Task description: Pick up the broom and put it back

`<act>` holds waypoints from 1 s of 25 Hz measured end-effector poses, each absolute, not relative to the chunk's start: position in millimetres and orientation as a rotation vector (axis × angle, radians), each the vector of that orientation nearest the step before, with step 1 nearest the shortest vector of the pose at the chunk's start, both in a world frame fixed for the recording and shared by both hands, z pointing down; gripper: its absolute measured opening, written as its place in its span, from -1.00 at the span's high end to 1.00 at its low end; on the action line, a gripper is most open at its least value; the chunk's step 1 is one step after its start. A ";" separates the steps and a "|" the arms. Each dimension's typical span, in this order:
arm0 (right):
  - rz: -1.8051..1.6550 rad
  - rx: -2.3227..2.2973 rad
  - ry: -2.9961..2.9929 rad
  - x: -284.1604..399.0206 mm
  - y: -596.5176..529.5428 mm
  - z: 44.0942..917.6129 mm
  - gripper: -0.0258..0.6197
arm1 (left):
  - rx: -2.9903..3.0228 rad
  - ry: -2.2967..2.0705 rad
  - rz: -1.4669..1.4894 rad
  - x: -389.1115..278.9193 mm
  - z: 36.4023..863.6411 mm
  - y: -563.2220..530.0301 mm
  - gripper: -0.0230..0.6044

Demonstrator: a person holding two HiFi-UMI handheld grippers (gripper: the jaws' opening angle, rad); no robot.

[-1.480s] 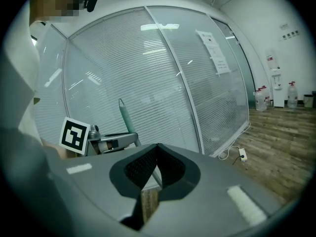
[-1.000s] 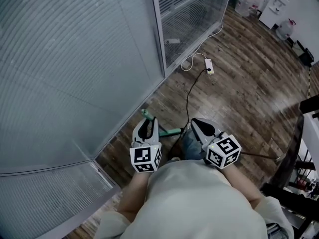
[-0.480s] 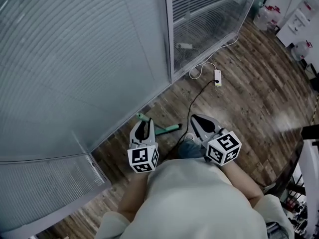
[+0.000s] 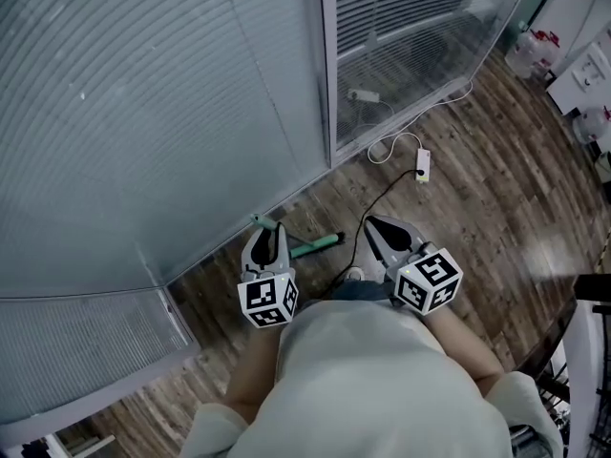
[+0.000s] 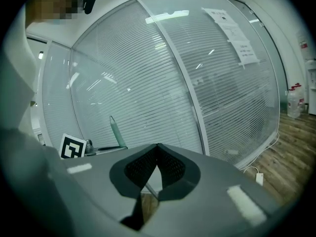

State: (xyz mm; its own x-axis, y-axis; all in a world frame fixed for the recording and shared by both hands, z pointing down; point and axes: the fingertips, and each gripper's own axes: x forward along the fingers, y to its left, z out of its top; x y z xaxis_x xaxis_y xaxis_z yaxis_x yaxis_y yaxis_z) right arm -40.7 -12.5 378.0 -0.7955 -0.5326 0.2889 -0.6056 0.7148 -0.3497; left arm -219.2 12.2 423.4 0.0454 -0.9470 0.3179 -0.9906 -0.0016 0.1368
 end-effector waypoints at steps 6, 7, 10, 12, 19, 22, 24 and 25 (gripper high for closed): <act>0.642 0.913 -2.767 -20.1 -51.6 379.8 0.90 | 1.959 -2.018 0.188 -213.5 429.9 -18.5 0.66; 0.643 0.913 -2.765 -17.2 -56.3 381.7 0.90 | 1.950 -2.027 0.188 -213.5 432.4 -22.4 0.66; 0.659 0.912 -2.761 -6.9 -64.6 380.2 0.90 | 1.922 -2.049 0.191 -211.3 432.1 -31.8 0.66; 0.666 0.918 -2.758 -0.5 -68.0 379.0 0.90 | 1.909 -2.058 0.190 -210.0 431.5 -38.0 0.66; 0.691 0.994 -2.750 20.5 -82.8 379.2 0.90 | 1.937 -2.043 0.206 -201.6 434.2 -67.0 0.66; 0.701 1.012 -2.741 24.4 -82.5 380.9 0.90 | 1.947 -2.037 0.207 -200.8 435.1 -80.1 0.66; 0.709 1.023 -2.733 24.9 -80.8 382.4 0.90 | 1.951 -2.030 0.210 -202.1 436.0 -87.7 0.65; 0.712 1.027 -2.729 25.2 -80.4 383.0 0.90 | 1.953 -2.026 0.213 -202.6 436.5 -91.4 0.66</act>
